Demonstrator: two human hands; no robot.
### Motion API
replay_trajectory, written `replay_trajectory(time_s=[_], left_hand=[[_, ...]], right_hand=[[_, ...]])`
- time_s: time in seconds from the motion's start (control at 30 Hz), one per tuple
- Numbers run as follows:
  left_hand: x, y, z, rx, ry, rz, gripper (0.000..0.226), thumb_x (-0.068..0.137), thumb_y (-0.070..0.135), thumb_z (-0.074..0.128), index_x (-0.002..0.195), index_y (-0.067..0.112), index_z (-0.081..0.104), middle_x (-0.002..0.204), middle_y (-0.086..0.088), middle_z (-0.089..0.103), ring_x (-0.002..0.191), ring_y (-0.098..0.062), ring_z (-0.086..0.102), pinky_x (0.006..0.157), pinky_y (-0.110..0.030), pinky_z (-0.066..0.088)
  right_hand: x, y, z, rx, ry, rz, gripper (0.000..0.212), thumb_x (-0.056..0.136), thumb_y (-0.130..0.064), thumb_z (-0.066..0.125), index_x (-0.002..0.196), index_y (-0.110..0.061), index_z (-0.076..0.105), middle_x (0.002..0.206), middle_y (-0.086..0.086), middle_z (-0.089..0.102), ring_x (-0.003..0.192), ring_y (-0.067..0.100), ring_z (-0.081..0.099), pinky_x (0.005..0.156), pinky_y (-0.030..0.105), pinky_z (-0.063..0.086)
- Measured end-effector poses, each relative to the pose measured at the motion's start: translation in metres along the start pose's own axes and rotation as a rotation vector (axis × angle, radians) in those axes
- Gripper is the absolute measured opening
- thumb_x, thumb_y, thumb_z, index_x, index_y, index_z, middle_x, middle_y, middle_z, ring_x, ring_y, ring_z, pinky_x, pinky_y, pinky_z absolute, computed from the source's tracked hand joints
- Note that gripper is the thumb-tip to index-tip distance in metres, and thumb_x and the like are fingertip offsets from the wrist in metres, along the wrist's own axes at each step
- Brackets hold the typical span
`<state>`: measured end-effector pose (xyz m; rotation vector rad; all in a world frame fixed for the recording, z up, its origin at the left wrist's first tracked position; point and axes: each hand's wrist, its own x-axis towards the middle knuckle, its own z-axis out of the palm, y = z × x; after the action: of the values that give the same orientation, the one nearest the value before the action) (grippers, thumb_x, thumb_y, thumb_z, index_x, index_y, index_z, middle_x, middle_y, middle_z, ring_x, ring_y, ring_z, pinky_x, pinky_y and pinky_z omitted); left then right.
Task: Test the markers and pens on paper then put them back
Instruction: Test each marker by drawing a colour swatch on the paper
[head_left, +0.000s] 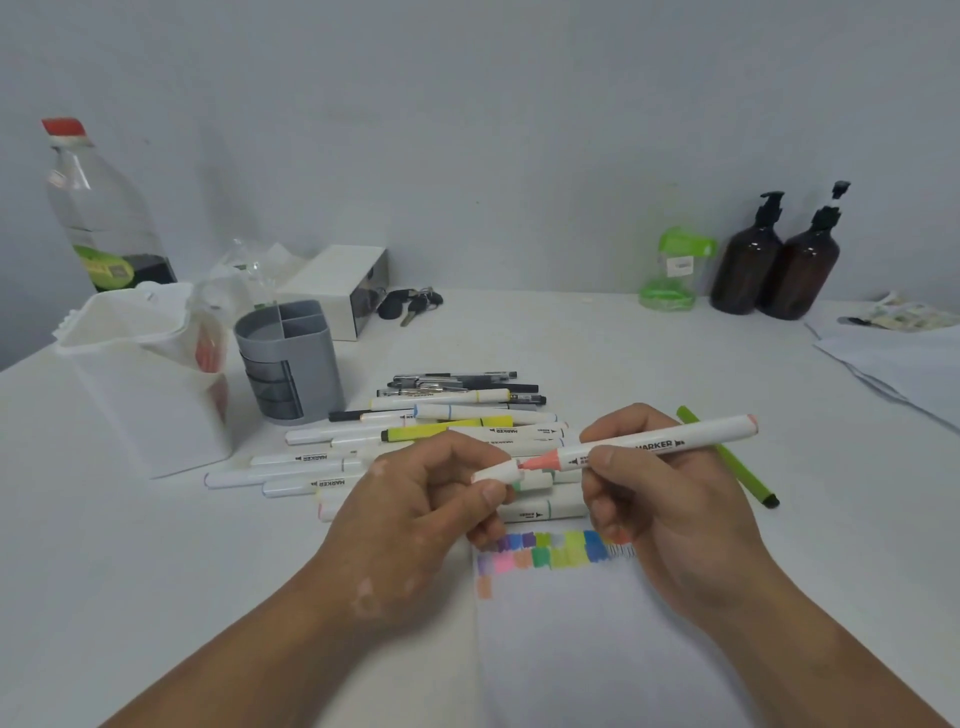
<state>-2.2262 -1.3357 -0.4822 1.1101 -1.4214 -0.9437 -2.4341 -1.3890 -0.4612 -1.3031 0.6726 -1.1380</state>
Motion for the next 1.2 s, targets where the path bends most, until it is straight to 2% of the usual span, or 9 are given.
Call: replay_trajectory(time_s=[0.13, 0.23, 0.37, 0.67, 0.83, 0.93, 0.97, 1.1, 1.2], left_hand=[[0.001, 0.001, 0.002, -0.032, 0.007, -0.001, 0.011, 0.086, 0.029, 0.071, 0.097, 0.028, 0.073, 0.078, -0.011, 0.074, 0.067, -0.024, 0.069, 0.067, -0.027, 0.054], [0.001, 0.001, 0.003, -0.032, 0.012, 0.008, 0.014, 0.083, 0.024, 0.07, 0.096, 0.028, 0.074, 0.073, -0.01, 0.073, 0.065, -0.023, 0.068, 0.067, -0.028, 0.055], [-0.001, 0.003, 0.003, -0.04, 0.028, 0.013, 0.014, 0.082, 0.025, 0.074, 0.096, 0.028, 0.076, 0.074, -0.009, 0.073, 0.064, -0.022, 0.068, 0.066, -0.026, 0.054], [-0.001, 0.007, -0.001, -0.049, 0.01, 0.028, 0.011, 0.086, 0.018, 0.074, 0.096, 0.02, 0.077, 0.077, -0.009, 0.074, 0.062, -0.022, 0.07, 0.061, -0.023, 0.054], [0.003, 0.011, -0.008, 0.016, 0.091, 0.033, 0.013, 0.084, 0.024, 0.072, 0.096, 0.028, 0.077, 0.07, -0.001, 0.072, 0.064, -0.014, 0.067, 0.068, -0.019, 0.052], [0.006, 0.01, -0.015, 0.059, 0.161, 0.031, 0.018, 0.091, 0.015, 0.072, 0.096, 0.033, 0.076, 0.071, 0.001, 0.072, 0.065, -0.012, 0.068, 0.067, -0.015, 0.051], [0.006, 0.009, -0.015, 0.084, 0.165, 0.035, 0.023, 0.092, 0.013, 0.071, 0.096, 0.035, 0.076, 0.072, 0.002, 0.072, 0.067, -0.012, 0.069, 0.067, -0.015, 0.051], [0.006, 0.01, -0.011, 0.108, 0.166, 0.079, 0.034, 0.092, 0.016, 0.071, 0.111, 0.043, 0.069, 0.084, 0.003, 0.074, 0.075, -0.014, 0.073, 0.073, -0.02, 0.057], [0.005, 0.008, -0.015, 0.194, 0.23, 0.076, 0.032, 0.089, 0.021, 0.075, 0.111, 0.043, 0.066, 0.087, 0.006, 0.073, 0.075, -0.014, 0.07, 0.072, -0.022, 0.057]], right_hand=[[-0.001, 0.002, 0.0, -0.056, -0.047, 0.001, 0.005, 0.073, -0.02, 0.073, 0.078, -0.021, 0.073, 0.061, 0.01, 0.064, 0.046, 0.017, 0.054, 0.042, 0.021, 0.044], [-0.003, 0.002, 0.002, -0.084, -0.072, 0.011, 0.017, 0.068, -0.031, 0.077, 0.081, -0.02, 0.075, 0.065, 0.01, 0.068, 0.048, 0.016, 0.056, 0.044, 0.021, 0.045], [-0.003, 0.003, 0.002, -0.088, -0.076, 0.018, 0.008, 0.078, -0.021, 0.077, 0.084, -0.017, 0.077, 0.066, 0.01, 0.068, 0.05, 0.017, 0.056, 0.046, 0.022, 0.046], [-0.004, 0.005, 0.003, -0.055, -0.097, 0.056, 0.026, 0.068, -0.032, 0.082, 0.087, -0.015, 0.078, 0.072, 0.015, 0.069, 0.057, 0.019, 0.06, 0.052, 0.025, 0.05], [-0.002, -0.012, -0.007, -0.036, -0.103, 0.086, 0.038, 0.067, -0.035, 0.087, 0.098, -0.014, 0.081, 0.075, 0.01, 0.07, 0.058, 0.018, 0.059, 0.05, 0.026, 0.049], [0.001, -0.024, -0.024, -0.314, -0.089, 0.073, 0.009, 0.081, -0.015, 0.084, 0.09, -0.018, 0.083, 0.071, 0.009, 0.071, 0.057, 0.017, 0.062, 0.054, 0.027, 0.054], [0.001, -0.022, -0.024, -0.467, -0.099, 0.07, 0.011, 0.083, -0.011, 0.083, 0.088, -0.021, 0.083, 0.07, 0.007, 0.072, 0.057, 0.017, 0.063, 0.056, 0.027, 0.055], [-0.005, -0.015, -0.016, -0.843, -0.214, 0.014, 0.008, 0.082, -0.028, 0.081, 0.086, -0.035, 0.081, 0.073, -0.009, 0.076, 0.059, 0.007, 0.065, 0.056, 0.016, 0.048], [0.003, -0.024, -0.039, -0.932, 0.082, -0.064, 0.004, 0.08, -0.037, 0.079, 0.08, -0.041, 0.079, 0.074, -0.015, 0.074, 0.065, 0.004, 0.064, 0.055, 0.02, 0.046]])
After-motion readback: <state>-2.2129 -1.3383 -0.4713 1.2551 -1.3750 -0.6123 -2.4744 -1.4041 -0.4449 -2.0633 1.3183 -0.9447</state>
